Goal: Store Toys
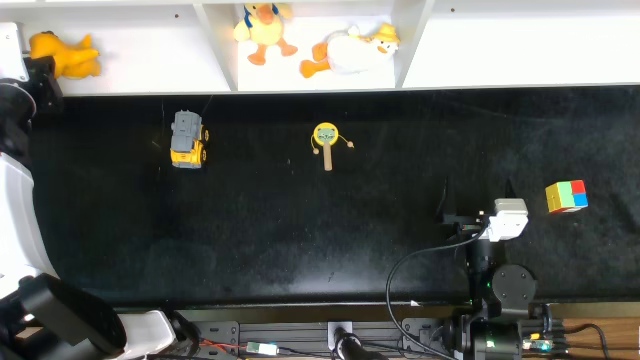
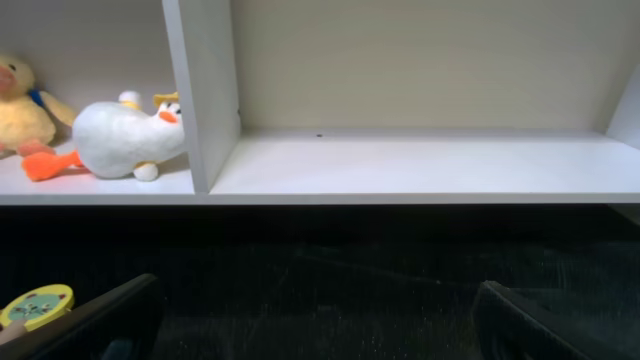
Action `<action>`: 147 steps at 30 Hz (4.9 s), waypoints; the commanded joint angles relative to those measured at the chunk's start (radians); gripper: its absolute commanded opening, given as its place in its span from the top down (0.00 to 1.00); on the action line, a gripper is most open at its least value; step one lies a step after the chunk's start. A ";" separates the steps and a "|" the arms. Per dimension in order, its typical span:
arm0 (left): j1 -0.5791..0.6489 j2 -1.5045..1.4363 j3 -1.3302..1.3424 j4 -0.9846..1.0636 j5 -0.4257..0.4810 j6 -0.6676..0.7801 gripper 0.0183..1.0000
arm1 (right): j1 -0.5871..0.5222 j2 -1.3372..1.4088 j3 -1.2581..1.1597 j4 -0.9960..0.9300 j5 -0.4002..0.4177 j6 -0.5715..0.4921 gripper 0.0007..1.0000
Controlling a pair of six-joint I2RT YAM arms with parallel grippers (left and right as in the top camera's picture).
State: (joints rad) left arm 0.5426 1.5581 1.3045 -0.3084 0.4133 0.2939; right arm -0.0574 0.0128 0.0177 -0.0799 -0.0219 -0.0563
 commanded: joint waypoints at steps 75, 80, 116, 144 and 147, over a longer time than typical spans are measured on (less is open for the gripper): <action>-0.055 0.068 0.040 0.031 -0.172 -0.042 0.83 | -0.002 -0.008 -0.013 0.004 -0.003 -0.003 0.00; -0.055 0.089 0.040 0.039 -0.172 -0.056 0.83 | -0.002 -0.008 -0.013 0.004 -0.003 -0.003 0.01; -0.088 0.158 0.040 0.098 -0.168 -0.064 0.82 | -0.002 -0.008 -0.013 0.004 -0.003 -0.003 0.01; -0.097 0.193 0.040 0.150 -0.160 -0.068 0.78 | -0.002 -0.008 -0.013 0.004 -0.003 -0.003 0.01; -0.100 0.193 0.040 0.151 -0.161 -0.067 0.74 | -0.002 -0.008 -0.013 0.004 -0.003 -0.003 0.00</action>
State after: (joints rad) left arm 0.4545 1.7210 1.3289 -0.1558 0.2493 0.2379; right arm -0.0574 0.0128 0.0177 -0.0792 -0.0223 -0.0566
